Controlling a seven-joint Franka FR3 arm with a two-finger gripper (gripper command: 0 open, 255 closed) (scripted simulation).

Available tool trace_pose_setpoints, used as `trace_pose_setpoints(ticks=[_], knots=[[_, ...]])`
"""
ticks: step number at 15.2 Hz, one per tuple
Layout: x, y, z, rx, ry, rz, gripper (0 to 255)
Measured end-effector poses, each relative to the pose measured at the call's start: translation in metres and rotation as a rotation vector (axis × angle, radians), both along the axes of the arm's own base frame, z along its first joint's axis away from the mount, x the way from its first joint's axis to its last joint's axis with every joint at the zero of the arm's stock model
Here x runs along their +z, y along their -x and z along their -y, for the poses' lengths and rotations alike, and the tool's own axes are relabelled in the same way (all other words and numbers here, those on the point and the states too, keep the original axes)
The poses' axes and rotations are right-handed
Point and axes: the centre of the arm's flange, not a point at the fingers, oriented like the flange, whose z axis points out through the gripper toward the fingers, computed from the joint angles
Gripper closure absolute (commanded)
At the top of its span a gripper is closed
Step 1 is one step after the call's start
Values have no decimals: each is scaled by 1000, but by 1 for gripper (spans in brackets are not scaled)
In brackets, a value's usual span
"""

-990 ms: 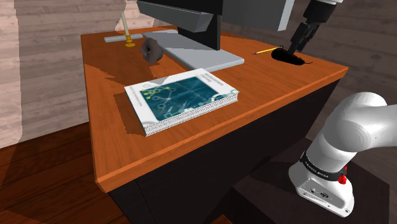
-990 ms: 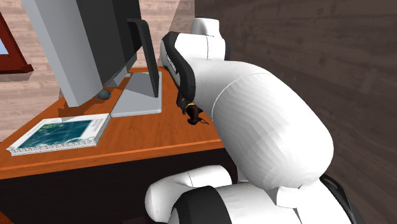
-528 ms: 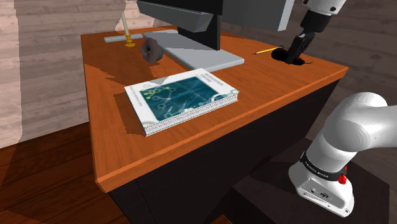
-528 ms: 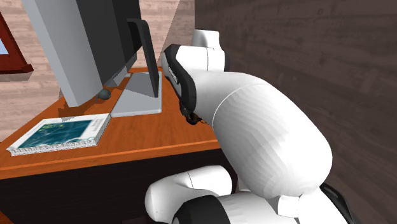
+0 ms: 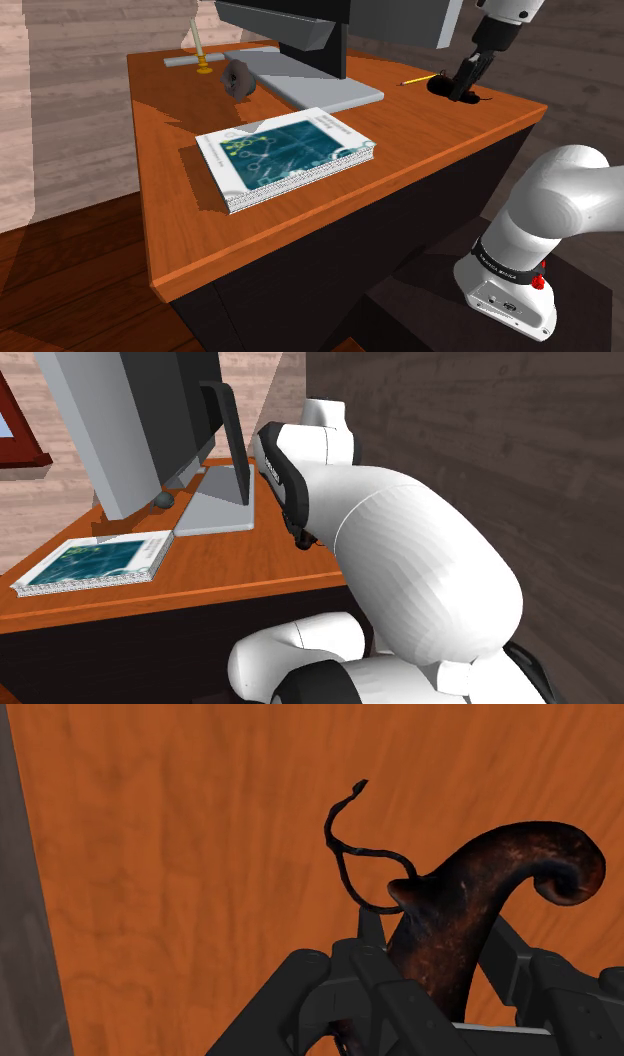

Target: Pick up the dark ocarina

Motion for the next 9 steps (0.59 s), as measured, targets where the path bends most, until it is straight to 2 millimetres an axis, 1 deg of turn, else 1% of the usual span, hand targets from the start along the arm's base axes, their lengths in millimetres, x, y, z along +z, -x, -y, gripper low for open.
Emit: trace_pose_setpoints(ticks=[1,3,9], knots=[[0,0,0,0,0,-1,255],[6,0,-1,0,0,-2,255],[37,-1,0,0,0,-2,255]])
